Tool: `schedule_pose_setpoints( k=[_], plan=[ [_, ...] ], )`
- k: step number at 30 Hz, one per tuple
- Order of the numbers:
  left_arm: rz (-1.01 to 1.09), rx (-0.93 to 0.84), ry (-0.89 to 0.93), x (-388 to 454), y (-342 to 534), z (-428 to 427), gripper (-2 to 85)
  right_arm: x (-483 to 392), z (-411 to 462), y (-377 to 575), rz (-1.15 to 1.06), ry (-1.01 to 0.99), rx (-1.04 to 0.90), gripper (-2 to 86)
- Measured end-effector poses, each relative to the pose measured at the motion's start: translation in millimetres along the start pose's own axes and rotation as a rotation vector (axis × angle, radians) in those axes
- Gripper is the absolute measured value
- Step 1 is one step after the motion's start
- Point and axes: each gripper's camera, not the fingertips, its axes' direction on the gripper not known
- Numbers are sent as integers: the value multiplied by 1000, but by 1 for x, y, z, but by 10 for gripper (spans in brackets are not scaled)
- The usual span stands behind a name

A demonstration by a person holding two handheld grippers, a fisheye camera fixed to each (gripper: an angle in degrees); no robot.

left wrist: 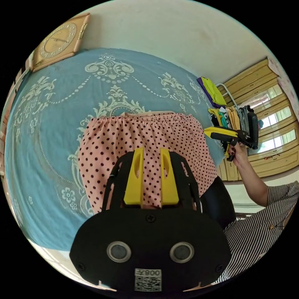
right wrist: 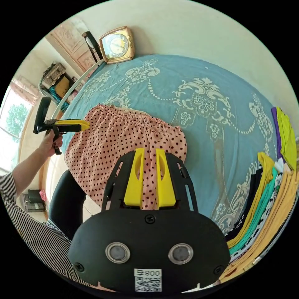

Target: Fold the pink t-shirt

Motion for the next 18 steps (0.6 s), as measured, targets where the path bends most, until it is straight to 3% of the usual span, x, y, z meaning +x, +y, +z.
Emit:
schedule_pose_setpoints(
  k=[7,18],
  plan=[
    [56,-107,-152,25,-34,62,57,-24,37,-14,-35,136,-84,58],
    [60,31,-143,48,-25,50,4,-25,-4,4,29,47,27,5]
  ],
)
